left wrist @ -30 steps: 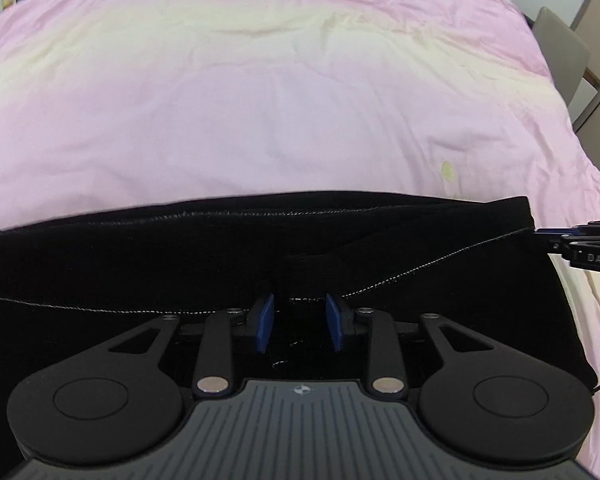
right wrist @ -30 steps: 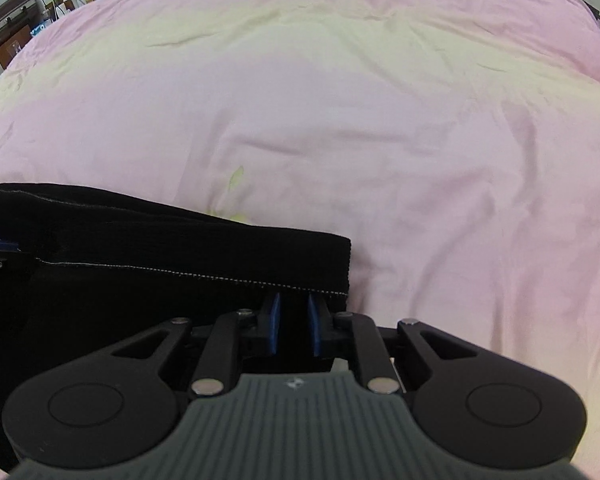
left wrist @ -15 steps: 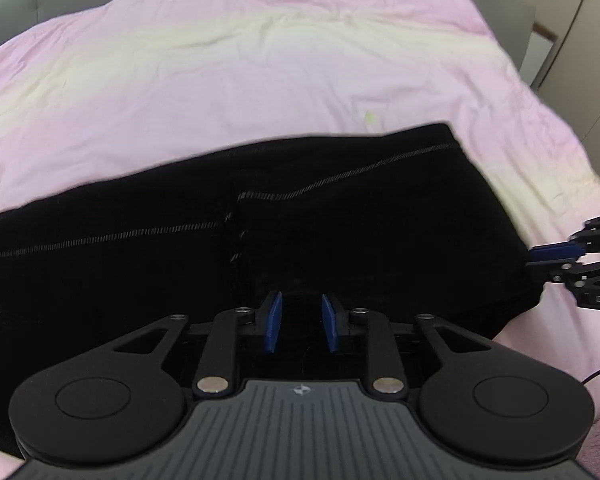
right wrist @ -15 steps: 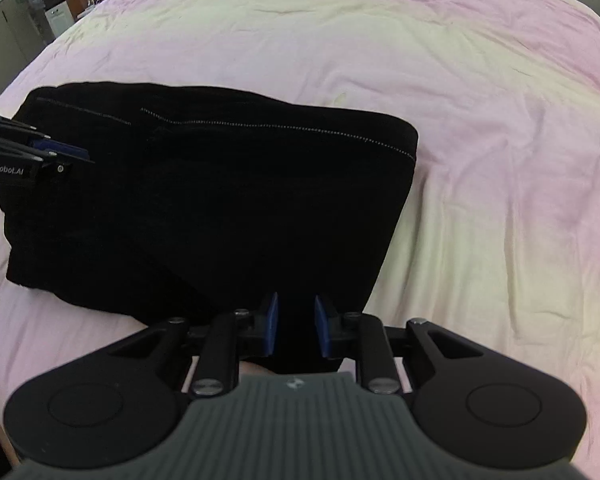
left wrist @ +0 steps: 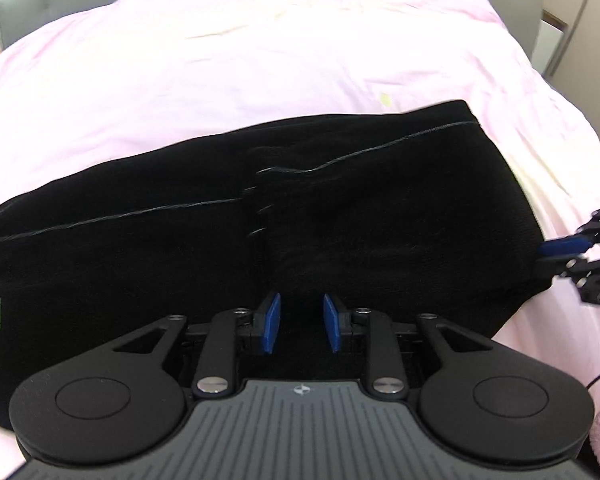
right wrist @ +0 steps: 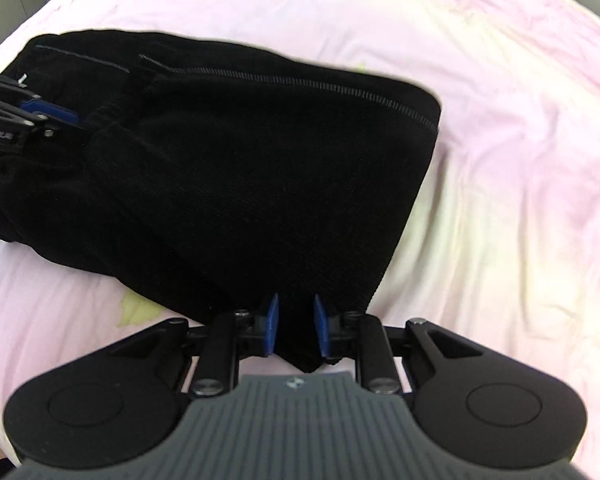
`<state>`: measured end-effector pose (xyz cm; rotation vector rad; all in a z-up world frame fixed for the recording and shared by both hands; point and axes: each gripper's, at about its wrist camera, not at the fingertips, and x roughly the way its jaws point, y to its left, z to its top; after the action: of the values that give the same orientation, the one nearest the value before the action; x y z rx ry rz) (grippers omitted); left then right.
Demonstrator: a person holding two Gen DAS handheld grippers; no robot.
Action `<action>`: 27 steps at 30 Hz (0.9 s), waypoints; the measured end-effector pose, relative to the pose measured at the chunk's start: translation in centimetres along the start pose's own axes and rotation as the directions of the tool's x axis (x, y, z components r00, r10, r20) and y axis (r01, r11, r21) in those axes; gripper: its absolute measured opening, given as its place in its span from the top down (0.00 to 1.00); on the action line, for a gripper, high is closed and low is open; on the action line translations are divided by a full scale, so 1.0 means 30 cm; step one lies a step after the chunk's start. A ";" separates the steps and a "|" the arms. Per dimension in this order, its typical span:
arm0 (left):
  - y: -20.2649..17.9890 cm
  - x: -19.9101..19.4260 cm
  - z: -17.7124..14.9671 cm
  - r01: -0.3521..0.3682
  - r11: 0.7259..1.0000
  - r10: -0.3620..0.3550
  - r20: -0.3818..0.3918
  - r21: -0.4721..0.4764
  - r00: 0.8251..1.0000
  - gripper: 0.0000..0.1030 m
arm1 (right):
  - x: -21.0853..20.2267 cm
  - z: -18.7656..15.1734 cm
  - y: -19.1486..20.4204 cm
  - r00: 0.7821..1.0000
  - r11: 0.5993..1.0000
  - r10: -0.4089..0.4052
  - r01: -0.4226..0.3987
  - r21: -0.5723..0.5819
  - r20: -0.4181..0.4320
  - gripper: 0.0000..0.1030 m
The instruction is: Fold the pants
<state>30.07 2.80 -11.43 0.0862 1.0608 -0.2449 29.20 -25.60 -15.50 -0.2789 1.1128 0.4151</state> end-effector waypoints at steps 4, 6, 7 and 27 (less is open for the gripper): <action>0.178 -0.113 -0.069 -0.022 0.993 0.025 0.027 -0.113 0.999 0.57 | -0.062 0.019 0.036 0.999 1.000 -0.010 0.011 -0.020 0.041 0.81; 0.294 -0.164 -0.111 -0.046 0.978 0.054 0.033 -0.203 0.998 0.49 | -0.074 0.034 0.075 0.999 0.999 -0.017 0.019 -0.048 0.047 0.76; 0.356 -0.190 -0.137 -0.065 0.965 0.076 0.037 -0.254 0.996 0.48 | -0.075 0.042 0.095 0.999 0.998 -0.015 0.018 -0.061 0.049 0.75; 1.054 -0.254 -0.550 0.044 0.576 0.113 0.133 -0.816 0.985 0.29 | 0.127 0.451 0.620 0.997 0.813 -0.011 -0.036 -0.581 -0.077 0.70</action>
<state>20.06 37.75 -14.34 -0.7599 0.9064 0.3029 33.04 -2.69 -13.50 -0.8384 1.0388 0.7646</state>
